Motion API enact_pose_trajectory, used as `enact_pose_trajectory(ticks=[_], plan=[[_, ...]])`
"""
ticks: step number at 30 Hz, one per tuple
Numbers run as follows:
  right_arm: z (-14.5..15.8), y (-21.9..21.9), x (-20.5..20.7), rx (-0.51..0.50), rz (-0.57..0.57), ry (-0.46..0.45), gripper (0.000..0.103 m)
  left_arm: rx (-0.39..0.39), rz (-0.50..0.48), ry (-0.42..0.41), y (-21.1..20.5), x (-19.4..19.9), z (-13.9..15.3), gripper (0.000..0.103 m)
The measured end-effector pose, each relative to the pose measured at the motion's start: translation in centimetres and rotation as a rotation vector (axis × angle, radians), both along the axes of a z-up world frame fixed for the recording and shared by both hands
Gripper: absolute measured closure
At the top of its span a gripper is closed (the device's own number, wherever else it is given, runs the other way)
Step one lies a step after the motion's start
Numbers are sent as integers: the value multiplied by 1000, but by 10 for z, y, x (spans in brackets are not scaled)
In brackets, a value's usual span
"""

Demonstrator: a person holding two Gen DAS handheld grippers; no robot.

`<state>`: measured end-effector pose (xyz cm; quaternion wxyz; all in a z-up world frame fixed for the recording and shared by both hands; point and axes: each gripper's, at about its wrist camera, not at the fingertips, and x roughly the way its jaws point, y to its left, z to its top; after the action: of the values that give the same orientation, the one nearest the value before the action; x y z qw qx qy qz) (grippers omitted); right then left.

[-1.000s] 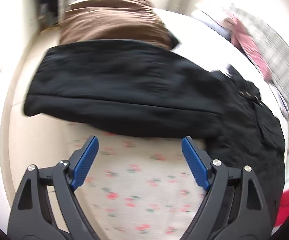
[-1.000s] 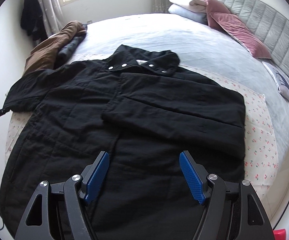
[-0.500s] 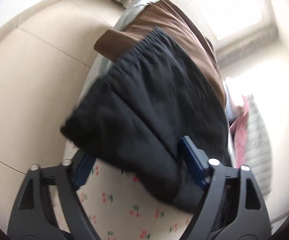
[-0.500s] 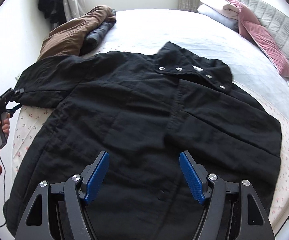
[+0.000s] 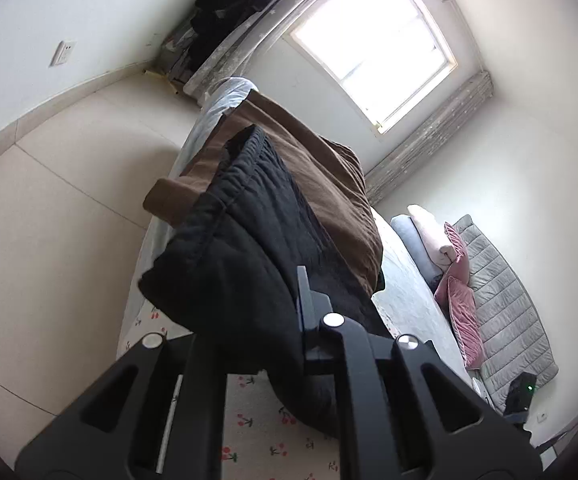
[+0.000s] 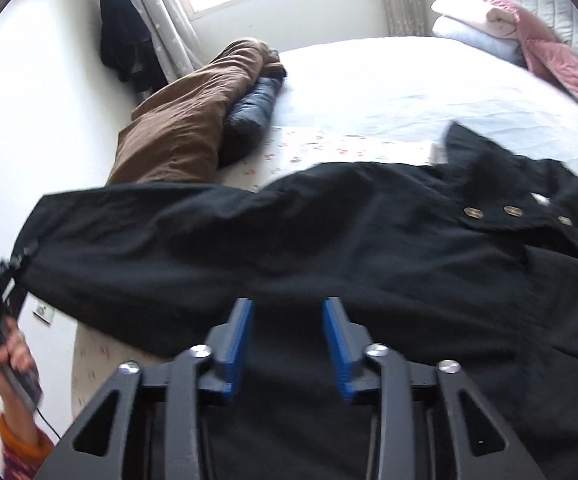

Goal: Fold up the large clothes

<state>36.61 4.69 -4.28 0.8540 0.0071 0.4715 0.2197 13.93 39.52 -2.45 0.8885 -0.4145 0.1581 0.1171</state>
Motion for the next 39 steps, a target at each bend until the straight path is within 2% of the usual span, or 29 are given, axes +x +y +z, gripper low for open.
enact_pose_trajectory(ticks=[3, 6, 7, 11, 15, 18, 20, 21, 24, 27, 29, 32, 37, 38, 39], plan=[[-27, 40, 39, -6, 40, 60, 86, -48, 8, 5, 9, 2, -16, 90], [-53, 75, 83, -46, 34, 102, 87, -46, 8, -30, 4, -6, -13, 90], [-58, 83, 97, -50, 20, 96, 91, -35, 11, -41, 0, -7, -8, 90], [-63, 90, 133, 4, -60, 102, 91, 43, -7, -93, -16, -15, 22, 91], [-39, 73, 125, 53, -79, 60, 86, 149, -44, -166, -37, -19, 68, 91], [-16, 42, 107, 99, -81, 40, 75, 194, -96, -214, -58, -14, 102, 91], [-4, 20, 95, 103, -86, 44, 59, 227, -142, -243, -79, -2, 130, 91], [3, 8, 89, 107, -82, 46, 54, 235, -172, -255, -91, 5, 143, 91], [22, -28, 71, 141, -76, 47, 48, 251, -272, -286, -131, 30, 173, 91], [37, -76, 52, 249, -120, 93, 41, 289, -370, -292, -181, 55, 194, 91], [42, -113, 43, 372, -152, 141, 37, 304, -439, -292, -215, 69, 200, 91], [48, -165, 33, 486, -215, 171, 35, 314, -541, -276, -270, 92, 202, 91], [54, -253, 13, 537, -352, 145, 34, 339, -662, -204, -359, 126, 184, 89], [53, -266, 12, 552, -377, 144, 33, 346, -685, -182, -373, 132, 177, 86], [51, -285, 8, 577, -411, 144, 33, 358, -744, -138, -393, 139, 165, 78]])
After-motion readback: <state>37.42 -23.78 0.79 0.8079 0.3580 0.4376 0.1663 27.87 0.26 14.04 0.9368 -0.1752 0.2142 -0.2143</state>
